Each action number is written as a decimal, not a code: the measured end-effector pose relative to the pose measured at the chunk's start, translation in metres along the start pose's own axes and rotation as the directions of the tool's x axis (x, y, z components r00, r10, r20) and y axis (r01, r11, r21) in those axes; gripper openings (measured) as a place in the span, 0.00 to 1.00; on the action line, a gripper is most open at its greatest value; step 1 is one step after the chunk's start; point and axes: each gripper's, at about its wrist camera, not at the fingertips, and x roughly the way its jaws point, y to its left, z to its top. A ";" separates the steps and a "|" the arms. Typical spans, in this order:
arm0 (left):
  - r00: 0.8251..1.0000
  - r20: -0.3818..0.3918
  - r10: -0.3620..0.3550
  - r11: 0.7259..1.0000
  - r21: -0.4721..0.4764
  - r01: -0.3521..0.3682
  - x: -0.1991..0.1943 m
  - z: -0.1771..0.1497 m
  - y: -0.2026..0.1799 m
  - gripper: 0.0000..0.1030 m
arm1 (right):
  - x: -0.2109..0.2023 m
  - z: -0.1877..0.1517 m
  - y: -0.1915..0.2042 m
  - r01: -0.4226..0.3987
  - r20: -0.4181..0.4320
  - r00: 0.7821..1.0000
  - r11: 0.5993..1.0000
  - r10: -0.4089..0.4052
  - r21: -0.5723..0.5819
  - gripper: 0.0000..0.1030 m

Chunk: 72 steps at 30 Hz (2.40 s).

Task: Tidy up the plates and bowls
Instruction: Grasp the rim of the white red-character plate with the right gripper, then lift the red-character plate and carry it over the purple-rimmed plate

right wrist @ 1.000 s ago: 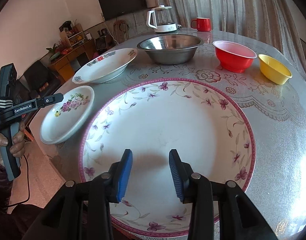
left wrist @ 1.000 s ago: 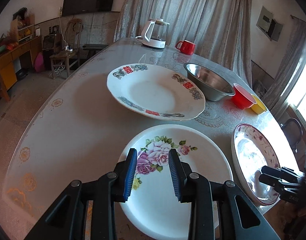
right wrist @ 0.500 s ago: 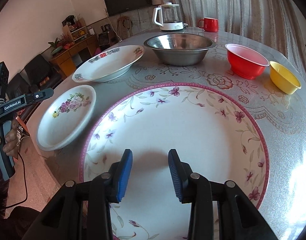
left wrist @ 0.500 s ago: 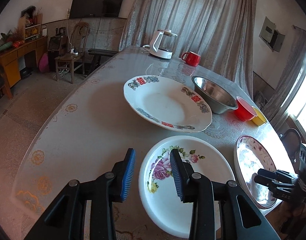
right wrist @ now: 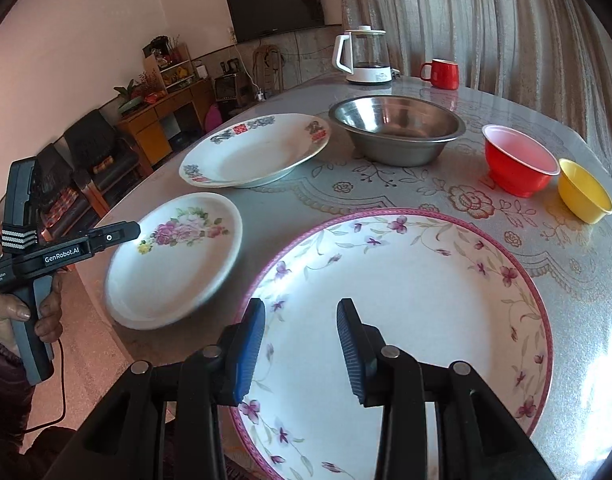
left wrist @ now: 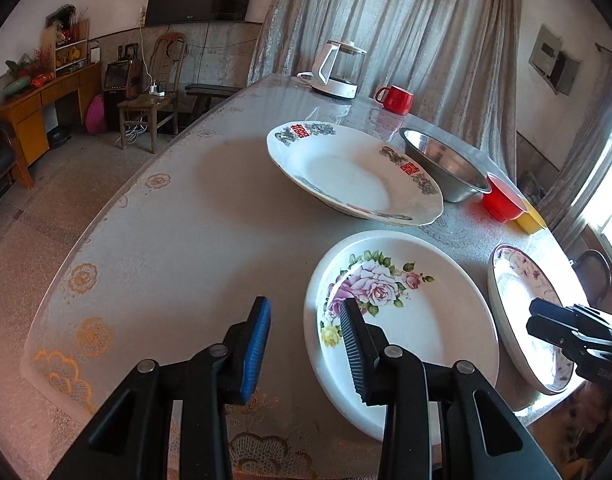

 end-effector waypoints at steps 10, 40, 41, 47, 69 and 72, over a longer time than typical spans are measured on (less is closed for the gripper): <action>1.000 0.009 -0.006 0.999 -0.034 0.007 0.006 0.017 0.011 0.36 | 0.031 0.036 0.033 -0.069 -0.015 0.998 0.997 0.068 -0.032 0.36; 0.991 -0.077 -0.111 0.991 -0.088 0.104 0.139 0.165 0.046 0.45 | 0.145 0.127 -0.026 -0.058 -0.081 0.993 0.942 0.090 0.330 0.36; 0.991 -0.081 -0.110 0.991 -0.087 0.103 0.144 0.166 0.046 0.38 | 0.148 0.128 -0.025 -0.060 -0.084 0.992 0.942 0.092 0.329 0.36; 0.988 -0.116 -0.105 0.994 -0.029 0.102 0.164 0.173 0.026 0.36 | 0.156 0.134 -0.023 -0.053 -0.093 0.992 0.946 0.087 0.320 0.39; 0.991 -0.069 -0.113 0.993 0.021 0.115 0.109 0.123 0.014 0.29 | 0.128 0.124 -0.017 -0.021 -0.062 0.997 0.965 0.039 0.263 0.40; 0.989 -0.059 -0.139 0.990 0.017 0.140 0.102 0.119 0.011 0.29 | 0.119 0.120 -0.014 -0.023 -0.049 0.998 0.969 0.036 0.247 0.40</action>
